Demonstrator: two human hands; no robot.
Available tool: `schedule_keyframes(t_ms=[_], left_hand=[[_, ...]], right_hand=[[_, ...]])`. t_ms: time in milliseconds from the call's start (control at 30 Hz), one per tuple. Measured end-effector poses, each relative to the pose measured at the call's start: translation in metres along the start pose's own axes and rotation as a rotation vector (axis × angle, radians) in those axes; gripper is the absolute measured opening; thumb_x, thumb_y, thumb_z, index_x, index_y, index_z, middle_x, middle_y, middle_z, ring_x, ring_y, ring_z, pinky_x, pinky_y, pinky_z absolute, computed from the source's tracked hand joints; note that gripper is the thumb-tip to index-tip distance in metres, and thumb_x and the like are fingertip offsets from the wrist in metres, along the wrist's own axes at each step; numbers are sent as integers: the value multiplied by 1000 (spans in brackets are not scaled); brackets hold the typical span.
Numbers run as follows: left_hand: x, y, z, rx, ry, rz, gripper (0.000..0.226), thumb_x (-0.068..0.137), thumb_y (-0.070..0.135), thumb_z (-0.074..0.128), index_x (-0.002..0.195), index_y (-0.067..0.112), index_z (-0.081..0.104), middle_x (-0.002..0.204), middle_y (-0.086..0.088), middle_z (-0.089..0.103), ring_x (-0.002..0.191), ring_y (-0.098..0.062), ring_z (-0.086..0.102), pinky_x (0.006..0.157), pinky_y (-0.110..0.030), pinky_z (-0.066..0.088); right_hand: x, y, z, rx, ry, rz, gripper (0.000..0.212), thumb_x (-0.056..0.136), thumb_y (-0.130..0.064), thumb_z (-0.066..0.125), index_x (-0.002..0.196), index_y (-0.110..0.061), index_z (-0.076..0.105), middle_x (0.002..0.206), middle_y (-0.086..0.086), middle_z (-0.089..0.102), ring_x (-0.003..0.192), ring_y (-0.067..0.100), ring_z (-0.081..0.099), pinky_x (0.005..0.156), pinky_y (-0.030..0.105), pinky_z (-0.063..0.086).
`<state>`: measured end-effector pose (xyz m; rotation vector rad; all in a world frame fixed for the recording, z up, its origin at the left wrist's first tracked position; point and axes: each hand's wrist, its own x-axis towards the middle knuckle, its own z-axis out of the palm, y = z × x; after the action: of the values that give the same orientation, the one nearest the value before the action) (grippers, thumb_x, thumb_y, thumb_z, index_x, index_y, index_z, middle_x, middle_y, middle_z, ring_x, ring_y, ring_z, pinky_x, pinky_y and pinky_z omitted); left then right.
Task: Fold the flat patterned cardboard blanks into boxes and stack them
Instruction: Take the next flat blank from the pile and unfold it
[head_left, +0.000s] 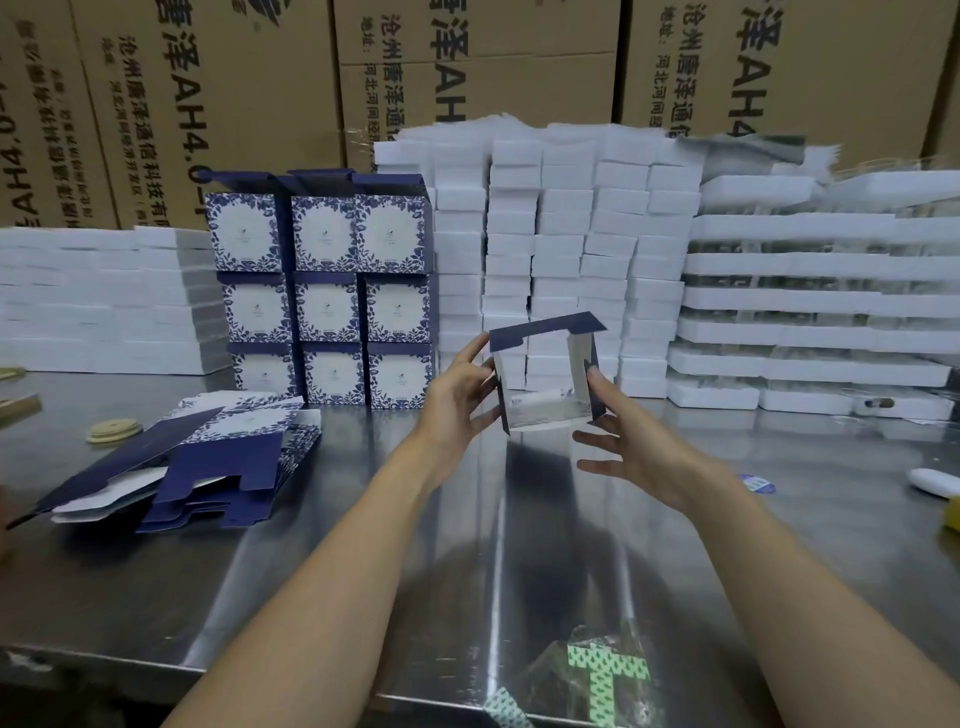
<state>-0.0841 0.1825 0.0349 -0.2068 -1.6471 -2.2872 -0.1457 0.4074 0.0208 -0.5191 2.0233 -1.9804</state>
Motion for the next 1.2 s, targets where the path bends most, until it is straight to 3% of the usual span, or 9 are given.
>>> schedule_keyframes(t_ms=[200, 300, 400, 500, 667, 767, 900, 1067, 1200], left_hand=[[1, -4, -2, 123, -130, 45, 98, 78, 17, 78, 160, 44, 34, 143, 6, 66, 133, -16, 62, 117, -39, 44], [4, -10, -3, 182, -43, 43, 85, 78, 4, 80, 150, 38, 51, 146, 4, 64, 132, -17, 63, 111, -42, 52], [10, -13, -15, 322, 156, 95, 48, 88, -7, 74, 118, 30, 72, 123, -7, 73, 104, -22, 71, 79, -33, 61], [14, -9, -32, 325, 230, 110, 37, 92, -10, 71, 111, 21, 76, 102, -13, 76, 81, -18, 71, 69, -28, 59], [13, -6, -35, 493, 203, 232, 55, 93, -11, 66, 121, 36, 71, 99, -3, 75, 84, -2, 69, 69, -19, 52], [11, -12, -29, 702, 169, 348, 64, 95, -8, 62, 131, 45, 64, 116, 0, 70, 99, 0, 66, 78, -14, 48], [10, -16, -20, 823, 173, 462, 58, 97, 5, 63, 136, 48, 62, 108, 12, 73, 95, 1, 67, 82, -14, 48], [6, -11, -16, 765, 251, 525, 52, 98, 14, 65, 129, 55, 58, 105, 18, 75, 94, 7, 66, 71, -5, 42], [0, -6, -11, 694, 256, 513, 47, 98, 14, 63, 129, 50, 61, 98, 17, 77, 100, 8, 68, 76, -3, 43]], right_hand=[[-6, 0, 6, -173, 0, -70, 111, 59, -95, 75, 156, -49, 44, 155, -30, 47, 140, 3, 48, 107, 43, 54], [-6, 0, 5, -238, 158, -231, 66, 71, -84, 75, 126, -50, 67, 120, -32, 71, 115, -7, 63, 102, 33, 52], [-3, -1, -4, -140, 402, -398, 10, 96, -40, 75, 105, -39, 76, 99, -19, 77, 87, 2, 70, 78, 22, 52], [1, 2, -12, -141, 468, -418, 21, 104, -20, 64, 108, -35, 78, 84, -3, 69, 67, 17, 46, 51, 19, 38], [-1, 4, -9, -214, 394, -435, 36, 105, -10, 56, 123, -39, 68, 78, 15, 50, 56, 17, 37, 47, 19, 35], [-5, 2, 0, -349, 437, -530, 41, 102, -10, 60, 132, -38, 63, 106, -4, 69, 83, -1, 63, 63, 8, 45], [-11, -5, 12, -347, 409, -617, 35, 105, -17, 58, 131, -40, 66, 129, -22, 62, 122, -1, 57, 88, 6, 42], [-14, -10, 14, -326, 277, -586, 34, 108, -26, 49, 132, -35, 71, 132, -25, 66, 125, -10, 54, 106, 16, 41], [-14, -12, 15, -307, 264, -535, 35, 104, -59, 52, 117, -36, 75, 125, -21, 71, 121, -7, 59, 100, 18, 41]])
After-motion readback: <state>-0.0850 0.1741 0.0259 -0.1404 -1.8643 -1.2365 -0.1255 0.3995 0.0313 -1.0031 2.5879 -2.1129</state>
